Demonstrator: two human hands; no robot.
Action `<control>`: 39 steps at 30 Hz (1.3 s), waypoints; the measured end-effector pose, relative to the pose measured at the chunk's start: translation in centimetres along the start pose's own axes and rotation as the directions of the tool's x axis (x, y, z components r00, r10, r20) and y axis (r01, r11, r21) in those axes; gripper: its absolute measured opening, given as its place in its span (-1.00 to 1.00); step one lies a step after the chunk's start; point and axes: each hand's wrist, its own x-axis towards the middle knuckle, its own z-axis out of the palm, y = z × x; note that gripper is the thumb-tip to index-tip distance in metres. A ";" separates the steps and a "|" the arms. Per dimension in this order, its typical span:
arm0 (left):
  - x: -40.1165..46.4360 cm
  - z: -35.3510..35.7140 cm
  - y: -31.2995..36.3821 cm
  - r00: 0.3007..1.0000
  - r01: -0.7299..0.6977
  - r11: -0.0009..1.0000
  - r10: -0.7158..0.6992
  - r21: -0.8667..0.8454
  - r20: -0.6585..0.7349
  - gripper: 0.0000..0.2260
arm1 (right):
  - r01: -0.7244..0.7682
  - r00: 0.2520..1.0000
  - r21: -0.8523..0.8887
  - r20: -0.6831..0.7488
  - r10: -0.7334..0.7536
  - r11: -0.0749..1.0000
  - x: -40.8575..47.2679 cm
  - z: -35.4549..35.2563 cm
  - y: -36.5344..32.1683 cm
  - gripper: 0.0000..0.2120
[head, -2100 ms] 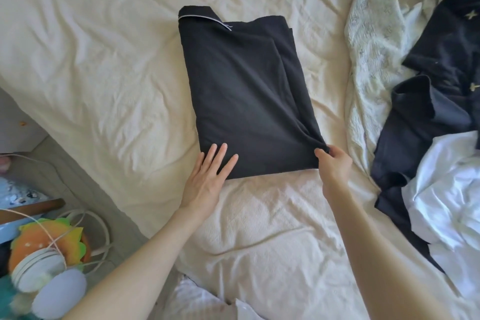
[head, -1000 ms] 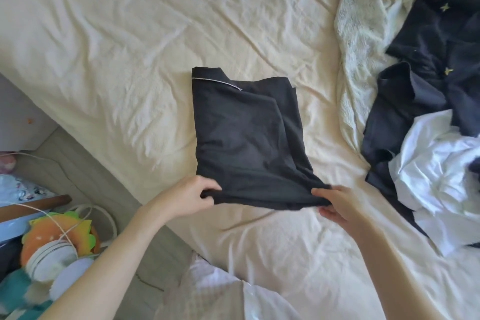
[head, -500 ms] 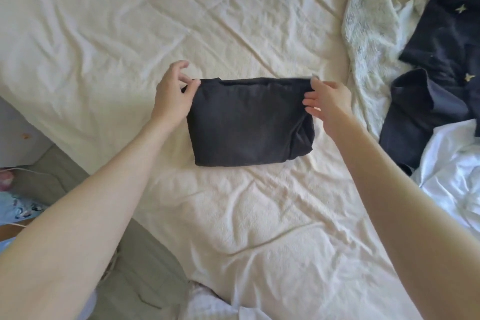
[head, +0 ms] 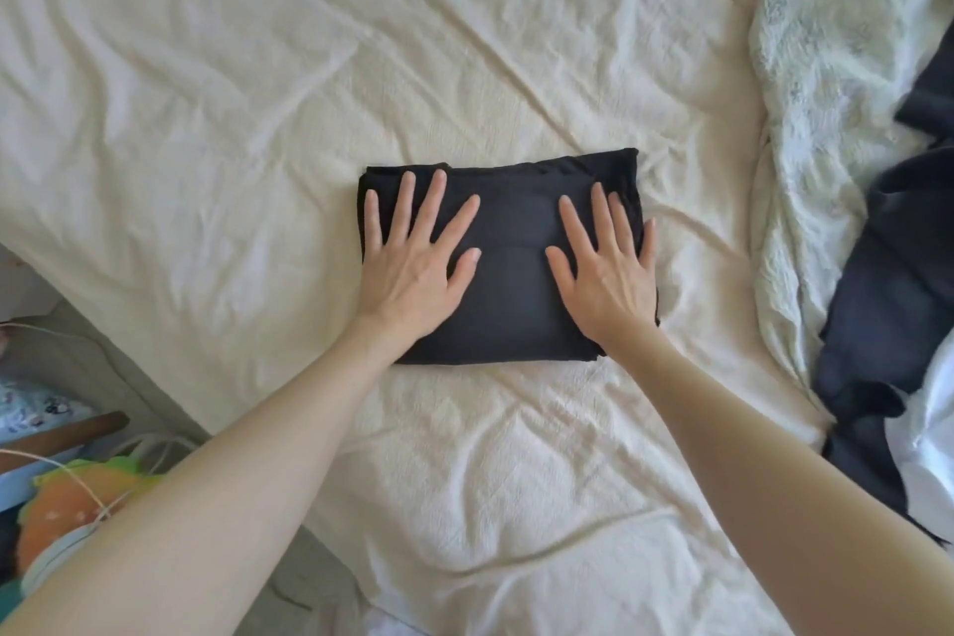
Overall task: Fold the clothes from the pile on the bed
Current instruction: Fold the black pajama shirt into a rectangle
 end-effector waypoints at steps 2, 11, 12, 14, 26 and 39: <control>0.3 1.1 0.0 1.000 -0.006 0.999 0.006 0.035 0.002 -0.50 | 0.007 1.000 -0.035 -0.009 -0.008 0.999 0.0 1.3 0.2 -0.44; 1.2 1.1 0.5 0.988 0.039 0.997 -0.049 0.066 0.150 -0.49 | -0.010 0.993 -0.065 0.118 0.017 0.998 0.9 1.0 -0.1 -0.43; 1.2 0.5 0.6 0.987 0.032 0.999 -0.037 0.032 0.154 -0.49 | 0.008 0.991 -0.036 0.130 -0.003 0.999 0.9 0.5 0.0 -0.44; 0.8 -0.9 0.3 0.996 0.024 0.990 -0.012 -0.142 0.089 -0.52 | 0.017 0.992 0.185 0.118 -0.039 0.983 0.6 -1.3 0.3 -0.46; -2.0 -2.6 -4.9 0.604 0.651 -0.066 -0.559 -0.756 0.569 -0.63 | -0.683 0.730 0.633 0.596 0.334 0.365 1.3 -7.7 6.5 -0.57; -1.7 -4.1 -4.4 0.698 0.658 -0.106 -0.288 -0.746 0.656 -0.75 | -0.810 0.584 0.575 0.777 0.233 0.114 2.2 -8.1 5.0 -0.92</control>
